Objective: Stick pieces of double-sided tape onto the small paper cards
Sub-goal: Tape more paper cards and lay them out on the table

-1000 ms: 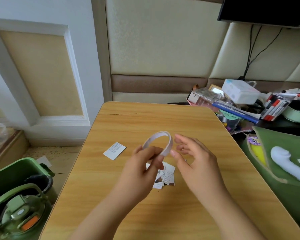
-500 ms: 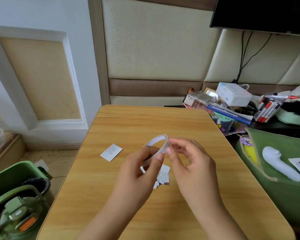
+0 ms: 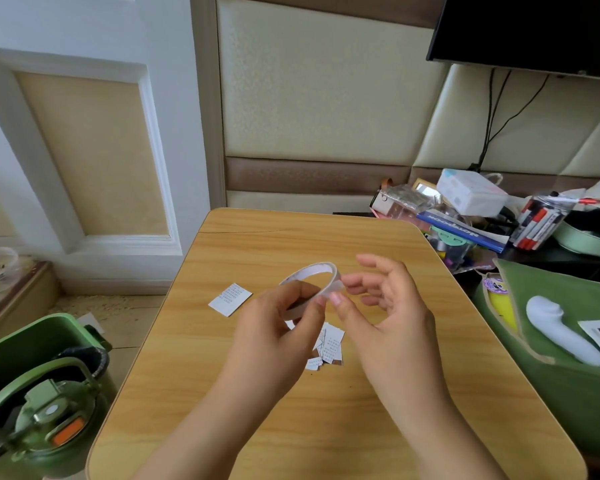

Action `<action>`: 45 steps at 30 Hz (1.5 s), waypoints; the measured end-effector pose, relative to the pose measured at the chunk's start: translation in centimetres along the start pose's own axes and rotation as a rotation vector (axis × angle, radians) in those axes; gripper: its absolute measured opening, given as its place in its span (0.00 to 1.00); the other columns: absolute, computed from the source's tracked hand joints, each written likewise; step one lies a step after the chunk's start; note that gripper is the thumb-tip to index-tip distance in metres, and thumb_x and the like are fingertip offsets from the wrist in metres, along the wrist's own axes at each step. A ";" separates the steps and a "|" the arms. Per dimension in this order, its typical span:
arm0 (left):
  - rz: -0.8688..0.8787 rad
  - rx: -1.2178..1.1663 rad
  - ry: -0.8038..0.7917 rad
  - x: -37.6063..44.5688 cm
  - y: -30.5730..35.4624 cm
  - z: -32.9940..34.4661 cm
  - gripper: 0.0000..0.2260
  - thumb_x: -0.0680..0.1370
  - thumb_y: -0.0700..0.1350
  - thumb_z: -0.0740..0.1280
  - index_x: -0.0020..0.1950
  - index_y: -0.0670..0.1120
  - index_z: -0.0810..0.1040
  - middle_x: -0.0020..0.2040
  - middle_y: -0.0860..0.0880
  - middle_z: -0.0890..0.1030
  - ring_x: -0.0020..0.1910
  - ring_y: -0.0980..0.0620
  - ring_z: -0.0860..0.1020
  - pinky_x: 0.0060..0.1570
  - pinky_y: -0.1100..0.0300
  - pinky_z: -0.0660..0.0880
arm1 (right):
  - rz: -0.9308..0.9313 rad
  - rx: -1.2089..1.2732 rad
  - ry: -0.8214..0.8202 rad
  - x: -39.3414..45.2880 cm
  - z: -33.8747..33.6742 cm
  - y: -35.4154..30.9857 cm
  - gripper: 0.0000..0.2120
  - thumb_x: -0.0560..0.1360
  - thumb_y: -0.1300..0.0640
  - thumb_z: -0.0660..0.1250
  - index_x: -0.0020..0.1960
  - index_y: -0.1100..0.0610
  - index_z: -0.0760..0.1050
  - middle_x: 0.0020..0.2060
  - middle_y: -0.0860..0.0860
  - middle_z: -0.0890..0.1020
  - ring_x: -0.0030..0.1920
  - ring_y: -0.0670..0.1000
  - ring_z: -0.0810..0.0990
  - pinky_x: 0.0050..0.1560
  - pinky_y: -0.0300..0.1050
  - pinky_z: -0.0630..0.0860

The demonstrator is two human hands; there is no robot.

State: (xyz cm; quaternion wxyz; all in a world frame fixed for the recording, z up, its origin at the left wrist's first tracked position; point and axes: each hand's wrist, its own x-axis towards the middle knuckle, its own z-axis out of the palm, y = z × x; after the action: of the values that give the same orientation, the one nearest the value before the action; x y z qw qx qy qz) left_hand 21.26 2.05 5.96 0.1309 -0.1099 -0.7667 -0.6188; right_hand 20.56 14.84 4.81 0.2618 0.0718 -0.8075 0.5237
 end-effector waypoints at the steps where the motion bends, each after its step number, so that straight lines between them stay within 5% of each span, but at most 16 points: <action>1: 0.007 0.001 0.007 0.1 0.1 -0.1 0.07 0.77 0.38 0.66 0.40 0.41 0.80 0.28 0.53 0.72 0.25 0.61 0.70 0.22 0.75 0.65 | -0.027 -0.038 -0.017 0.1 0.0 -0.1 0.18 0.71 0.58 0.73 0.56 0.42 0.73 0.44 0.39 0.80 0.50 0.40 0.77 0.50 0.29 0.70; 5: 0.016 0.033 0.048 0.3 0.1 -0.1 0.08 0.75 0.40 0.67 0.37 0.41 0.80 0.24 0.58 0.69 0.24 0.59 0.67 0.22 0.74 0.62 | -0.145 -0.149 -0.014 0.2 0.2 -0.4 0.10 0.71 0.61 0.73 0.51 0.50 0.81 0.45 0.37 0.79 0.48 0.33 0.75 0.47 0.23 0.67; 13: 0.048 0.108 0.132 0.5 -0.2 -0.7 0.13 0.73 0.45 0.68 0.30 0.42 0.73 0.21 0.57 0.65 0.26 0.57 0.64 0.27 0.69 0.60 | -0.177 -0.101 -0.080 0.8 0.3 -0.9 0.04 0.70 0.58 0.72 0.40 0.51 0.80 0.40 0.42 0.79 0.47 0.40 0.77 0.47 0.26 0.67; 22: -0.044 -0.157 0.093 0.3 0.4 -1.3 0.13 0.67 0.40 0.70 0.27 0.38 0.69 0.21 0.56 0.62 0.22 0.58 0.58 0.22 0.68 0.56 | -0.293 -0.072 -0.206 0.6 0.4 -1.6 0.01 0.70 0.53 0.66 0.40 0.48 0.75 0.42 0.42 0.76 0.49 0.42 0.72 0.49 0.24 0.67; 30: -0.152 -0.402 -0.043 0.0 1.9 -1.2 0.09 0.67 0.34 0.64 0.28 0.40 0.67 0.17 0.55 0.69 0.18 0.61 0.71 0.22 0.73 0.63 | -0.490 -0.135 -0.175 0.5 0.0 -0.8 0.02 0.71 0.57 0.65 0.43 0.54 0.75 0.44 0.43 0.75 0.51 0.47 0.71 0.51 0.44 0.70; 34: -0.242 -0.395 -0.096 0.3 0.8 -1.3 0.12 0.65 0.42 0.63 0.21 0.48 0.68 0.20 0.56 0.67 0.24 0.59 0.65 0.33 0.61 0.61 | -0.514 -0.148 -0.198 0.7 -0.4 -0.7 0.01 0.73 0.56 0.64 0.45 0.51 0.73 0.46 0.42 0.74 0.52 0.46 0.70 0.50 0.49 0.72; 36: -0.228 -0.351 -0.129 0.3 0.5 -1.6 0.11 0.66 0.44 0.64 0.23 0.46 0.71 0.23 0.56 0.70 0.27 0.58 0.67 0.35 0.60 0.61 | -0.475 -0.147 -0.214 0.8 -0.7 -0.8 0.01 0.73 0.55 0.64 0.44 0.50 0.73 0.45 0.41 0.74 0.53 0.46 0.71 0.53 0.42 0.70; 40: -0.172 -0.235 -0.188 0.2 0.3 -1.8 0.16 0.67 0.56 0.68 0.36 0.43 0.76 0.42 0.34 0.81 0.40 0.50 0.73 0.43 0.55 0.65 | -0.283 -0.084 -0.255 1.1 -1.2 -1.3 0.02 0.72 0.50 0.65 0.41 0.45 0.73 0.44 0.38 0.75 0.53 0.47 0.74 0.55 0.34 0.66; 42: -0.131 -0.184 -0.137 0.2 0.6 -1.9 0.15 0.70 0.56 0.67 0.37 0.44 0.77 0.37 0.33 0.77 0.33 0.53 0.70 0.35 0.61 0.64 | -0.236 -0.040 -0.223 0.9 -1.2 -1.6 0.01 0.72 0.51 0.67 0.41 0.46 0.75 0.43 0.40 0.75 0.53 0.48 0.75 0.55 0.35 0.68; 45: -0.071 -0.135 -0.064 0.1 1.4 -1.8 0.11 0.76 0.47 0.66 0.37 0.42 0.78 0.28 0.45 0.66 0.23 0.58 0.60 0.23 0.69 0.59 | -0.207 -0.039 -0.091 0.4 -0.7 -1.9 0.02 0.71 0.56 0.69 0.42 0.49 0.78 0.45 0.42 0.77 0.52 0.46 0.77 0.54 0.33 0.69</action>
State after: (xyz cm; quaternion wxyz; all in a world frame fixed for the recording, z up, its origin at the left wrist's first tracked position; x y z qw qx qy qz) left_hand 21.72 0.54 7.61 0.0766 -0.1110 -0.7306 -0.6694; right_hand 21.24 14.72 6.78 0.2790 0.1733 -0.8167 0.4744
